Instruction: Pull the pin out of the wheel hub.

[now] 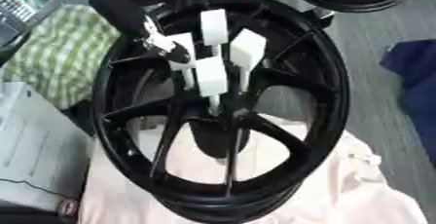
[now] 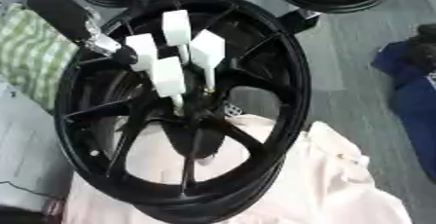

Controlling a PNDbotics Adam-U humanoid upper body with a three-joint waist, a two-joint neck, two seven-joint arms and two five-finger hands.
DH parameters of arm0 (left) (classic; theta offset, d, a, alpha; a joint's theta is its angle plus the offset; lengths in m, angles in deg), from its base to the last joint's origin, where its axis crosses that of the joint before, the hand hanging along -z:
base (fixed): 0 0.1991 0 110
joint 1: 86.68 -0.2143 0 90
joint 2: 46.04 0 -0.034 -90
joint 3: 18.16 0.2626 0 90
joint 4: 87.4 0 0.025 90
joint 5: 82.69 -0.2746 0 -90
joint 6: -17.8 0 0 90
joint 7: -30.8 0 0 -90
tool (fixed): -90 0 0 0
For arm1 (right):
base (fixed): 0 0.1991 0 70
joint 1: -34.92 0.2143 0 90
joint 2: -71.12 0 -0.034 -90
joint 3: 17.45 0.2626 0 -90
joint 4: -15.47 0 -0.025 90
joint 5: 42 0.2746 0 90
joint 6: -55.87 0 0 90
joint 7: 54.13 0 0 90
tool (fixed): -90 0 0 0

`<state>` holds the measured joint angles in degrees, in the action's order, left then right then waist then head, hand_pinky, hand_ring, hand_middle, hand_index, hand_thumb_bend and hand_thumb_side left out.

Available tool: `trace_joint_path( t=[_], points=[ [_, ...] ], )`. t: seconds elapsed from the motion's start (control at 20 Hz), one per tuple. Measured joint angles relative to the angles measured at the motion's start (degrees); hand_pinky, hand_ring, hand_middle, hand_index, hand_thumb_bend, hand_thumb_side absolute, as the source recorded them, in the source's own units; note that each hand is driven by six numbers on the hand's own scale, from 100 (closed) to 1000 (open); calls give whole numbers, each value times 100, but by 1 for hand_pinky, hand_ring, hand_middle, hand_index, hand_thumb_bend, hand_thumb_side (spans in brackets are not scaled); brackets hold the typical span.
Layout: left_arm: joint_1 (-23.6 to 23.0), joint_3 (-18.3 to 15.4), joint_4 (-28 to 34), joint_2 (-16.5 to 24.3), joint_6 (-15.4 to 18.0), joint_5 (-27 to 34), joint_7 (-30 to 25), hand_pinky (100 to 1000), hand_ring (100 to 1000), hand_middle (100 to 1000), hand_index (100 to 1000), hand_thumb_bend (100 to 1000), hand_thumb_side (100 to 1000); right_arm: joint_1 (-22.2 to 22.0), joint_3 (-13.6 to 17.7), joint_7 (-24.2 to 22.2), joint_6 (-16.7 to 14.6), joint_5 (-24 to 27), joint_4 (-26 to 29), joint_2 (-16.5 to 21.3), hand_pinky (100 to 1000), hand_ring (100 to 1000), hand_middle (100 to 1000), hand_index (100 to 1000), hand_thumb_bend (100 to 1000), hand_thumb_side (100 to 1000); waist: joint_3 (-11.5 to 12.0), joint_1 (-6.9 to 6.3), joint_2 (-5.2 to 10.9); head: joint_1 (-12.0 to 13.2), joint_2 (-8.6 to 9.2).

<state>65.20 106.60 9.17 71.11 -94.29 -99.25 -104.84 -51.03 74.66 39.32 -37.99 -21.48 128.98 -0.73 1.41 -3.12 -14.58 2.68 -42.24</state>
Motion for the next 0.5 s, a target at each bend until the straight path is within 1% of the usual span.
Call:
trace_joint_path(
  t=[0.35,0.5],
  points=[
    [0,98,-53,-82,-68,-180,-81,854,797,642,826,709,531,7,-1,14,24,0,0,-2,748,657,645,752,439,469,0,-15,-25,19,-8],
    [1,114,-88,-108,-48,-223,-128,845,788,631,819,701,524,25,-2,9,32,0,0,-4,748,657,645,752,440,469,-2,-15,-30,23,-43]
  ],
)
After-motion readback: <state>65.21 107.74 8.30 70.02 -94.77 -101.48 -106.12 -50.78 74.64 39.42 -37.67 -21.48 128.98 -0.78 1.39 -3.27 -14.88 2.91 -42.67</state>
